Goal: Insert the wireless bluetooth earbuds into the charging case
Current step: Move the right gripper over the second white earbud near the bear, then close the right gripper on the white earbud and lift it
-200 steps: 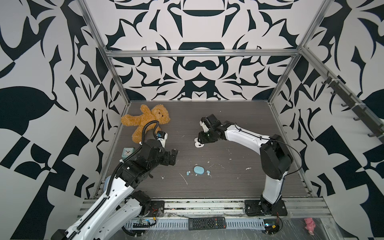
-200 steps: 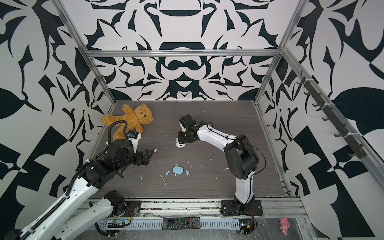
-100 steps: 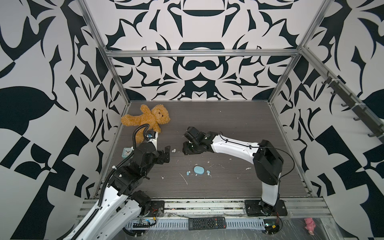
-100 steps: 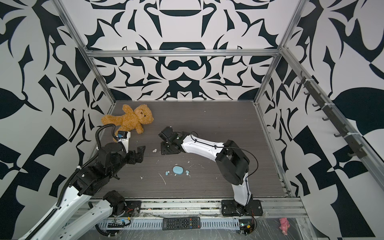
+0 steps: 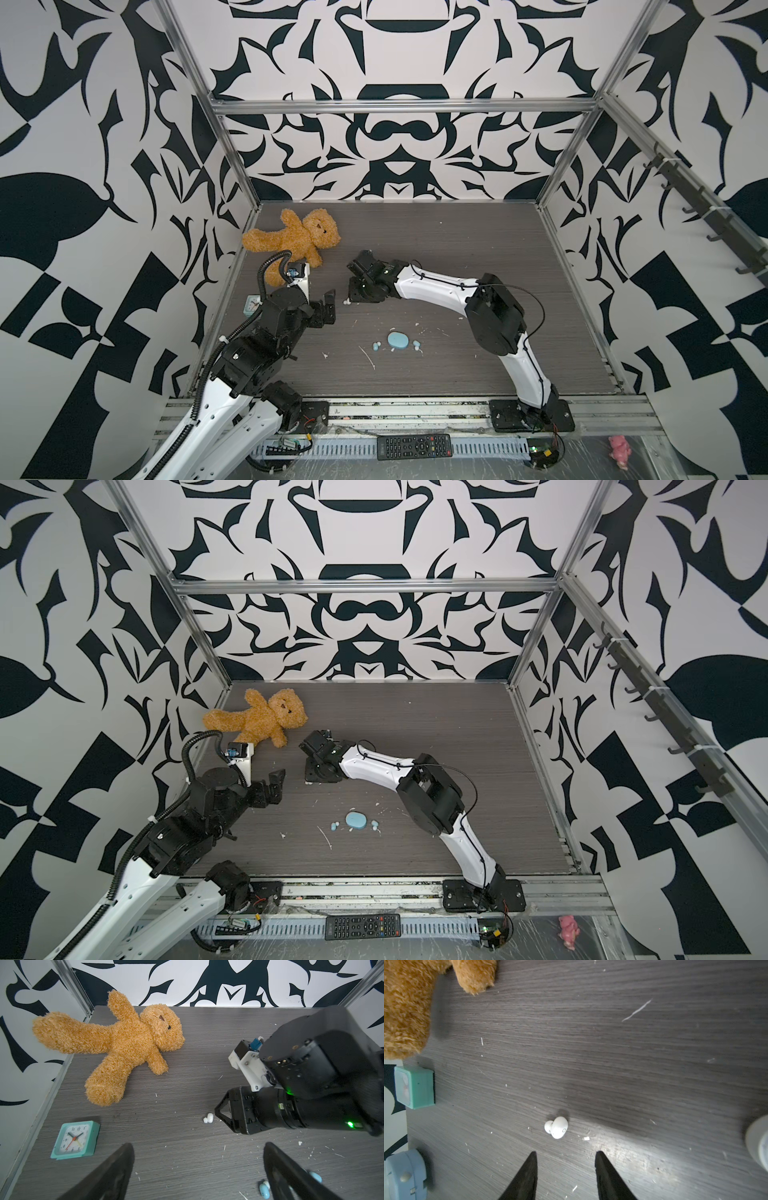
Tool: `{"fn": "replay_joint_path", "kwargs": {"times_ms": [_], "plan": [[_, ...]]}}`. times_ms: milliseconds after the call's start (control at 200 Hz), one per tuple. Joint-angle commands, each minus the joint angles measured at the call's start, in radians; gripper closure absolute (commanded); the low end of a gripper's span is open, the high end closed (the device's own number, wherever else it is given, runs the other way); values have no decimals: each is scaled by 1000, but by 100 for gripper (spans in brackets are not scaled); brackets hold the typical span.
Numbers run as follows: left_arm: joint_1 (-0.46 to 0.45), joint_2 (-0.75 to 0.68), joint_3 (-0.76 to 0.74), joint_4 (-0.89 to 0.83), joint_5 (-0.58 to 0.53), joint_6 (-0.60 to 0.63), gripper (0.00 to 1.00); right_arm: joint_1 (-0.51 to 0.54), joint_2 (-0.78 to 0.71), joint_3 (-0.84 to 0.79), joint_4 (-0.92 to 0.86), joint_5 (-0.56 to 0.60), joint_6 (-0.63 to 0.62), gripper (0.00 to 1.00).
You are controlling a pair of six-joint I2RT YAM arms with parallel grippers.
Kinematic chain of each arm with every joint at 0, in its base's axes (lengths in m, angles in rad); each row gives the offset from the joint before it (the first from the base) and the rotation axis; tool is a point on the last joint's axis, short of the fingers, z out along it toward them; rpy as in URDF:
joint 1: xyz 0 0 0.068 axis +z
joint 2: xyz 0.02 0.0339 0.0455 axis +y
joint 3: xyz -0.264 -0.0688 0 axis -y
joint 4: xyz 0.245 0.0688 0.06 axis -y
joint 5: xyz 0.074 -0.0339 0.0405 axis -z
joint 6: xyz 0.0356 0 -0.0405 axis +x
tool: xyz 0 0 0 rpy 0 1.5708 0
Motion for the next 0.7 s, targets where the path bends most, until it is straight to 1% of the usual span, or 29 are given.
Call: {"fn": "replay_joint_path", "kwargs": {"times_ms": [0,105,225,415,695], "plan": [[4,-9,-13,-4,0,-16,1,7,11,74,-37,4,4,55],[4,-5,-12,-3,1,-16,1,7,51,127,-59,-8,-6,59],[3,-6,-12,-4,3,-17,1,7,88,168,-81,-25,-11,59],[2,-7,-13,-1,9,-14,1,9,106,173,-83,-26,-8,60],[4,-6,-13,0,15,-13,1,20,132,188,-90,-29,-7,65]]}}
